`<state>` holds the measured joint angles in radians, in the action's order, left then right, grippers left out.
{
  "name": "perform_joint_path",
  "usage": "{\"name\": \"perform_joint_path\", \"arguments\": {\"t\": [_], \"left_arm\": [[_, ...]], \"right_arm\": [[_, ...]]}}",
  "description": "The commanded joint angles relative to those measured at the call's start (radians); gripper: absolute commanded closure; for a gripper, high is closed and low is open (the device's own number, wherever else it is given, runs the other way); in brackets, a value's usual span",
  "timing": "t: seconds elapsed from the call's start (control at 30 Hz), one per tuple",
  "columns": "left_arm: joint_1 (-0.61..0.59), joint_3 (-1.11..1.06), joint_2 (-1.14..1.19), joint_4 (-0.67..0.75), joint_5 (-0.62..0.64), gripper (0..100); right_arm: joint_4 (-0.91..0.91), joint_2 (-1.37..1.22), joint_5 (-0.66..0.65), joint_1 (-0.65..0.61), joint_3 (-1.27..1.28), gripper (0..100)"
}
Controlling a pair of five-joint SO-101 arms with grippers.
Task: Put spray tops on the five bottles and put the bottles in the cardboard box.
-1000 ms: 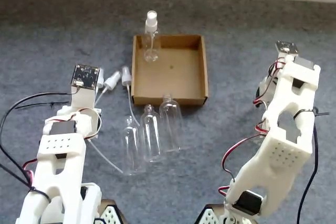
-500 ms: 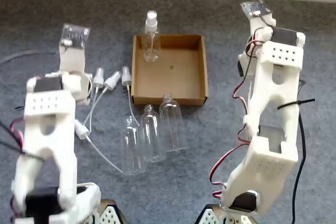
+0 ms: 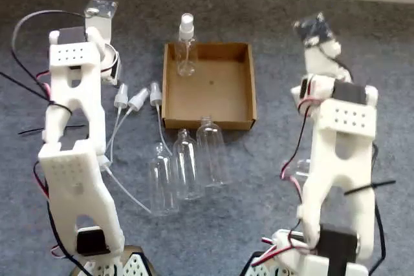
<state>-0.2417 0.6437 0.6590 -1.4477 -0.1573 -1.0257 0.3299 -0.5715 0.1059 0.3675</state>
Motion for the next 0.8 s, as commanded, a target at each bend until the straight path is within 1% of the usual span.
{"name": "perform_joint_path", "arguments": {"t": [0.0, 0.13, 0.23, 0.3, 0.4, 0.53, 0.57, 0.6, 0.7, 0.77], "left_arm": [[0.008, 0.318, 0.182, -0.104, 0.005, 85], [0.013, 0.536, 0.3, -0.218, 0.006, 85], [0.012, 0.674, 0.349, -0.296, 0.006, 85], [0.007, 0.723, 0.367, -0.315, 0.006, 85], [0.005, 0.722, 0.378, -0.316, 0.006, 85], [0.001, 0.72, 0.38, -0.316, 0.008, 85], [0.001, 0.72, 0.38, -0.316, 0.008, 85], [-0.001, 0.72, 0.378, -0.316, 0.008, 85], [-0.001, 0.72, 0.377, -0.316, 0.008, 85], [-0.001, 0.72, 0.377, -0.316, 0.008, 85]], "right_arm": [[0.139, 0.142, -0.014, 0.001, 0.22, 95.7], [0.119, 0.136, -0.074, 0.062, 0.228, 94.6], [0.005, 0.114, -0.215, 0.101, 0.2, 87.9], [-0.081, 0.099, -0.321, 0.131, 0.174, 82.6], [-0.214, 0.09, -0.465, 0.162, 0.134, 77.6], [-0.512, 0.09, -0.766, 0.174, 0.088, 76.6], [-0.558, 0.09, -0.833, 0.191, 0.07, 76.6], [-0.573, 0.09, -0.876, 0.209, 0.058, 76.6], [-0.549, 0.079, -0.898, 0.24, 0.064, 76.4], [-0.559, 0.081, -0.962, 0.245, 0.111, 76.4]]}}
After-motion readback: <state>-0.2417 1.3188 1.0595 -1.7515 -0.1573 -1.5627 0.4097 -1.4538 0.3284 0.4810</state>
